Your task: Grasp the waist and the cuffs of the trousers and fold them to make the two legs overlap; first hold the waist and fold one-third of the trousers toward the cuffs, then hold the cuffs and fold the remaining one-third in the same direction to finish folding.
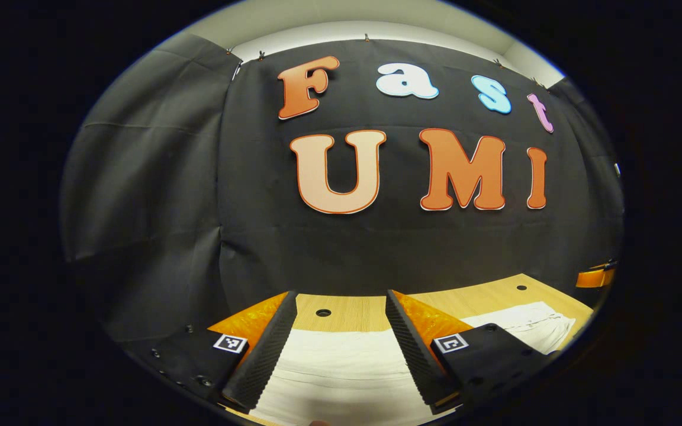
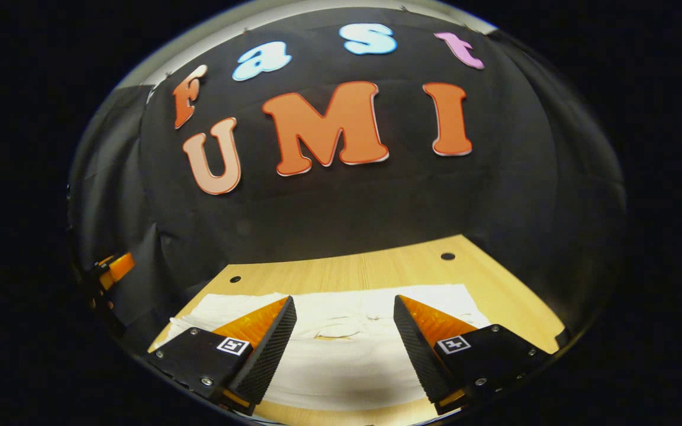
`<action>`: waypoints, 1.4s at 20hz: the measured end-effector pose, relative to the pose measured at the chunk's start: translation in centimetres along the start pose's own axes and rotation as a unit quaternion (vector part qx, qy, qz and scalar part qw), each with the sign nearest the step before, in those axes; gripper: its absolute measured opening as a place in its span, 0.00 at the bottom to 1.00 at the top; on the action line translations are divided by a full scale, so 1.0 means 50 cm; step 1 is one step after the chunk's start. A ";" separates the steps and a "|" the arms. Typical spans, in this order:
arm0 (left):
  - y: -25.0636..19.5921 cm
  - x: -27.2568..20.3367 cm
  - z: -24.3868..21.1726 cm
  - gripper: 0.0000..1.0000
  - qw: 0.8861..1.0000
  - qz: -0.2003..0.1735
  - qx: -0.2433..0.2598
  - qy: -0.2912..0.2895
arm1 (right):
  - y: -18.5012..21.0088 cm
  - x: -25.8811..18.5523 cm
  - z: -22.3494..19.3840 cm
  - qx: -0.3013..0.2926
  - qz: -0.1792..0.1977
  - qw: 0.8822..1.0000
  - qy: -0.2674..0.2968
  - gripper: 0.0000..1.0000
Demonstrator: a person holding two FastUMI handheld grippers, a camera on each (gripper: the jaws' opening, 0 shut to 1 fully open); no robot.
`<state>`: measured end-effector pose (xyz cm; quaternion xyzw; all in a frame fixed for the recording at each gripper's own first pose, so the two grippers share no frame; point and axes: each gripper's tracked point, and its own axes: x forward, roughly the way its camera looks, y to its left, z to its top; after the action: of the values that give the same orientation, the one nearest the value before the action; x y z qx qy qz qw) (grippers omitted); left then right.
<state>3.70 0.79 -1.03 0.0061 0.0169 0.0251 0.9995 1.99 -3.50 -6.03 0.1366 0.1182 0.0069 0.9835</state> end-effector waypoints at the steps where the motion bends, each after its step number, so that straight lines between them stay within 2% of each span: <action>1: -0.009 0.007 -0.004 0.98 1.000 0.001 -0.002 0.002 | -0.022 0.004 -0.009 0.016 -0.009 1.000 0.010 0.99; 5: -0.038 0.024 -0.004 0.98 1.000 0.005 -0.004 0.006 | -0.098 0.021 -0.050 0.092 -0.026 0.993 0.065 0.98; 8: -0.065 0.036 0.005 0.98 1.000 0.006 0.006 0.004 | -0.166 0.029 -0.083 0.188 -0.043 0.977 0.095 0.98; 10: -0.076 0.042 0.006 0.98 1.000 0.015 0.012 0.002 | -0.210 0.031 -0.124 0.266 -0.061 0.954 0.123 0.99; 13: -0.099 0.052 0.000 0.98 1.000 0.017 0.015 0.007 | -0.267 0.034 -0.199 0.392 -0.090 0.901 0.164 0.99; 15: -0.110 0.060 -0.001 0.98 1.000 0.020 0.013 0.011 | -0.310 0.030 -0.262 0.435 -0.115 0.873 0.189 0.98; 17: -0.119 0.068 -0.008 0.98 1.000 0.024 0.009 0.017 | -0.343 0.017 -0.306 0.456 -0.139 0.854 0.211 0.98; 23: -0.142 0.080 -0.012 0.98 0.999 0.037 0.009 0.026 | -0.428 0.022 -0.379 0.478 -0.184 0.824 0.242 0.98; 28: -0.143 0.072 -0.022 0.98 0.998 0.050 0.010 0.035 | -0.448 0.046 -0.403 0.477 -0.193 0.817 0.262 0.98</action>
<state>7.60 -6.15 -2.34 0.0164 0.0514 0.0751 0.9957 -0.90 -19.56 -31.44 0.5557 0.3840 -0.2042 0.7085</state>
